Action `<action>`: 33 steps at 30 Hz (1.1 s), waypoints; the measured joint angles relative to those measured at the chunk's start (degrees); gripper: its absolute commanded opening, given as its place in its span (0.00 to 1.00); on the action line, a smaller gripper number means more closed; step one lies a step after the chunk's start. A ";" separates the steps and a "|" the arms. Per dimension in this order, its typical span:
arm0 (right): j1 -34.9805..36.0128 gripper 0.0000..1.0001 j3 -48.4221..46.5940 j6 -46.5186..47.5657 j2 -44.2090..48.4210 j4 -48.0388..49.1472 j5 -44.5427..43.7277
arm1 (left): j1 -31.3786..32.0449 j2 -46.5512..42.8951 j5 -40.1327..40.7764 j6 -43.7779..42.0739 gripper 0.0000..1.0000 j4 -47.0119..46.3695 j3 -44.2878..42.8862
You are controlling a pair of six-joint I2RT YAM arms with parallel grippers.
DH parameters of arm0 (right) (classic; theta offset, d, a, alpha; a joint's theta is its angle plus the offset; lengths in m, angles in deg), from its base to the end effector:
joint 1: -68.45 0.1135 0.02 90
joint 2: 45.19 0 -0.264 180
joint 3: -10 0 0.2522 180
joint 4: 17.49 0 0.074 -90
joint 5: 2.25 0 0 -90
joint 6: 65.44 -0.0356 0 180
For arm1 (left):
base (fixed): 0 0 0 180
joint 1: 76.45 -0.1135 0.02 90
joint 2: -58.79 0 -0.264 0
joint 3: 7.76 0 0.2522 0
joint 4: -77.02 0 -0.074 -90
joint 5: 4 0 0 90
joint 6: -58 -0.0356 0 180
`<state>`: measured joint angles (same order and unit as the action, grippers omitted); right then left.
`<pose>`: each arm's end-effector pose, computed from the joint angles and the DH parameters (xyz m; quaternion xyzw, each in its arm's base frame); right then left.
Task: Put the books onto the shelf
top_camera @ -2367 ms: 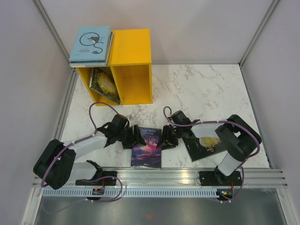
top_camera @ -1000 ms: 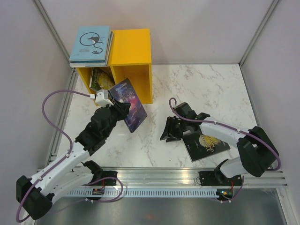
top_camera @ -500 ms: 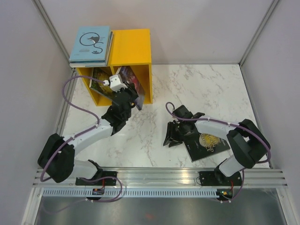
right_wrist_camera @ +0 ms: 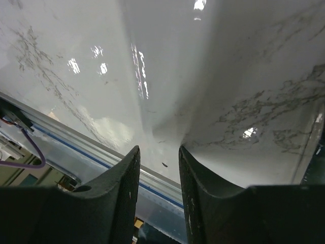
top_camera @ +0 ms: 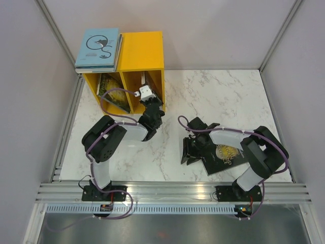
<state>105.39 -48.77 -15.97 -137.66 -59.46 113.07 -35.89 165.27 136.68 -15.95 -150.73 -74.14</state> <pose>0.2046 0.1729 0.1344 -0.0030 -0.9684 -0.2458 0.0411 0.3093 -0.2284 0.2171 -0.1885 0.6498 -0.0745 0.7325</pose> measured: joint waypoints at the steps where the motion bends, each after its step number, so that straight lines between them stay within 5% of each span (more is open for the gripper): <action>1: 0.00 0.42 0.22 0.35 0.00 -0.20 0.26 | 0.15 1.53 0.39 -0.72 0.02 -1.14 -0.52; 12: -0.11 0.41 1.49 3.96 0.17 -0.04 2.91 | -1.29 13.62 3.34 -4.57 0.02 -10.23 -6.56; 33: -1.55 0.41 -0.61 4.96 -2.36 -0.55 5.16 | -6.03 15.26 3.37 -4.59 0.02 -10.51 -9.01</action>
<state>103.84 -49.38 -11.01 -140.02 -60.00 118.23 -41.92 180.52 140.04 -20.54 -161.24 -83.14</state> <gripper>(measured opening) 0.405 0.275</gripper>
